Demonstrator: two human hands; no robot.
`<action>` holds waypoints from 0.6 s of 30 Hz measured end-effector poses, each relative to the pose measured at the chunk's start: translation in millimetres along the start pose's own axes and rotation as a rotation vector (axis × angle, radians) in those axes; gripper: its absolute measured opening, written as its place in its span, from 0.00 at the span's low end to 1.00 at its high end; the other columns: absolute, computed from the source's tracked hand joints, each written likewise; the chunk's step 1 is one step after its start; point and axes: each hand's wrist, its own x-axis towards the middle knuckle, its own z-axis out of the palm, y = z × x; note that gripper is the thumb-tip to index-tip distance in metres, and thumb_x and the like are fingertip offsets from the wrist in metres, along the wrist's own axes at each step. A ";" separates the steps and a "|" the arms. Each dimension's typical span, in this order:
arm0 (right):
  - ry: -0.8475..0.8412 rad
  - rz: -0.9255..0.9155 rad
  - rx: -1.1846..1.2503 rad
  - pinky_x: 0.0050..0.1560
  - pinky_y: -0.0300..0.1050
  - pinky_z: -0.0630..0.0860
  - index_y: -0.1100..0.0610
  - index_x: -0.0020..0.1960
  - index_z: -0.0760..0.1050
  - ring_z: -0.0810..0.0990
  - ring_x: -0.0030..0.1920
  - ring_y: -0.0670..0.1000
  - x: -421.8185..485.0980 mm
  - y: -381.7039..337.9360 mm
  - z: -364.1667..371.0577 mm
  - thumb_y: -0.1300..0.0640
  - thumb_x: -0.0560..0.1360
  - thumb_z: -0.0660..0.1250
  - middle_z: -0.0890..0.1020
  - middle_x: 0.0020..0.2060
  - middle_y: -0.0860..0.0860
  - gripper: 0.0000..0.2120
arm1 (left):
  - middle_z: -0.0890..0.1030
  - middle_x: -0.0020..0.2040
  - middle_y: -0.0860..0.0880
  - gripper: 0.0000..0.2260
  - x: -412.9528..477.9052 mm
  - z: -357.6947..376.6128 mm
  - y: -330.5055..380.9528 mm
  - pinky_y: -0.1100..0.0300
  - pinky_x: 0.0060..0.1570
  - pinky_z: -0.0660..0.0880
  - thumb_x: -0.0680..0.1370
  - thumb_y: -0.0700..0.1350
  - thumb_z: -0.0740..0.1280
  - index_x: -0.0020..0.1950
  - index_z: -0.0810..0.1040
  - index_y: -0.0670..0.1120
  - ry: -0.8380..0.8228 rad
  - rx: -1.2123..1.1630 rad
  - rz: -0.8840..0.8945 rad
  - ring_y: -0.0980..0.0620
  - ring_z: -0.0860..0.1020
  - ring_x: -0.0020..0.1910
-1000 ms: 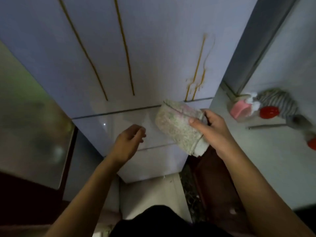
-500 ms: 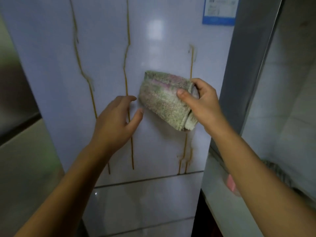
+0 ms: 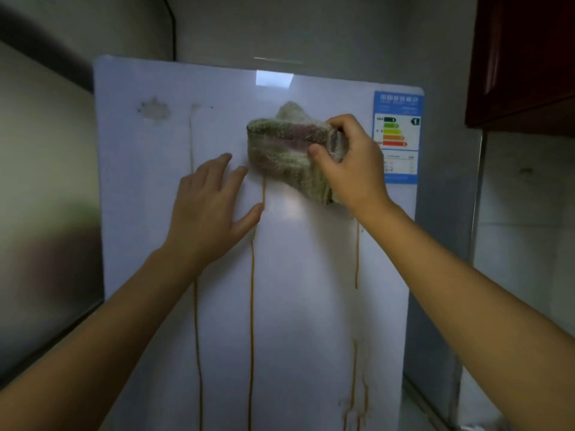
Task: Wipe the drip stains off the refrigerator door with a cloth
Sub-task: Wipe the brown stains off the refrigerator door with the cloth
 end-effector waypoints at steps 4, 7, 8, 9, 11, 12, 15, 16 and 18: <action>-0.113 -0.043 -0.256 0.46 0.47 0.70 0.54 0.57 0.75 0.77 0.51 0.54 9.1 12.3 24.3 0.48 0.77 0.71 0.80 0.49 0.50 0.14 | 0.72 0.74 0.36 0.31 -1.7 0.9 -15.9 0.42 0.61 0.72 0.78 0.63 0.59 0.72 0.73 0.43 -0.061 0.066 0.034 0.35 0.74 0.69; -0.025 -0.159 -0.413 0.51 0.48 0.66 0.54 0.57 0.75 0.73 0.56 0.56 12.1 13.2 31.7 0.47 0.74 0.71 0.77 0.54 0.53 0.16 | 0.72 0.74 0.37 0.31 -9.4 -2.0 -26.8 0.42 0.63 0.72 0.79 0.63 0.59 0.72 0.74 0.42 -0.047 0.077 0.020 0.36 0.74 0.69; 0.015 -0.195 -0.471 0.53 0.49 0.66 0.54 0.58 0.74 0.72 0.58 0.56 13.8 11.5 32.6 0.47 0.73 0.71 0.76 0.57 0.53 0.17 | 0.72 0.74 0.37 0.31 -11.9 -2.5 -30.0 0.42 0.63 0.72 0.79 0.63 0.59 0.72 0.74 0.42 -0.045 0.073 0.000 0.35 0.74 0.69; 0.047 -0.226 -0.522 0.54 0.50 0.66 0.54 0.58 0.74 0.72 0.58 0.56 15.1 8.9 33.3 0.47 0.73 0.71 0.76 0.58 0.54 0.17 | 0.72 0.74 0.37 0.31 -14.3 -2.2 -32.7 0.42 0.63 0.72 0.79 0.63 0.58 0.72 0.74 0.42 -0.052 0.068 -0.015 0.35 0.73 0.69; 0.076 -0.298 -0.604 0.52 0.50 0.64 0.55 0.53 0.73 0.73 0.55 0.58 15.9 4.9 35.2 0.49 0.73 0.72 0.76 0.54 0.55 0.14 | 0.72 0.74 0.37 0.31 -19.2 0.4 -36.1 0.42 0.64 0.72 0.79 0.62 0.57 0.72 0.74 0.42 -0.061 0.071 -0.013 0.36 0.73 0.70; 0.079 -0.334 -0.638 0.50 0.50 0.63 0.55 0.51 0.74 0.73 0.52 0.58 15.8 5.0 36.3 0.50 0.74 0.72 0.76 0.52 0.55 0.12 | 0.72 0.74 0.37 0.30 -20.9 2.1 -37.7 0.42 0.64 0.71 0.79 0.62 0.57 0.71 0.75 0.42 -0.055 0.076 -0.004 0.36 0.74 0.70; 0.050 -0.348 -0.690 0.50 0.51 0.62 0.54 0.50 0.75 0.74 0.49 0.57 17.8 8.5 34.6 0.48 0.75 0.70 0.79 0.47 0.52 0.10 | 0.71 0.75 0.37 0.30 -21.2 5.0 -44.1 0.40 0.67 0.70 0.79 0.61 0.58 0.72 0.75 0.42 -0.021 0.092 0.007 0.36 0.72 0.71; 0.032 -0.336 -0.693 0.50 0.51 0.62 0.53 0.49 0.76 0.74 0.48 0.57 19.2 9.1 33.2 0.46 0.76 0.69 0.80 0.45 0.51 0.11 | 0.70 0.75 0.37 0.30 -19.9 5.4 -46.9 0.40 0.68 0.69 0.79 0.61 0.58 0.72 0.74 0.42 -0.010 0.098 0.002 0.36 0.71 0.72; 0.000 -0.318 -0.662 0.49 0.51 0.63 0.53 0.49 0.77 0.76 0.46 0.56 19.1 8.2 31.2 0.46 0.77 0.69 0.81 0.44 0.50 0.10 | 0.69 0.77 0.37 0.30 -16.7 6.3 -51.1 0.39 0.69 0.67 0.79 0.61 0.58 0.73 0.72 0.42 0.000 0.107 -0.004 0.36 0.69 0.74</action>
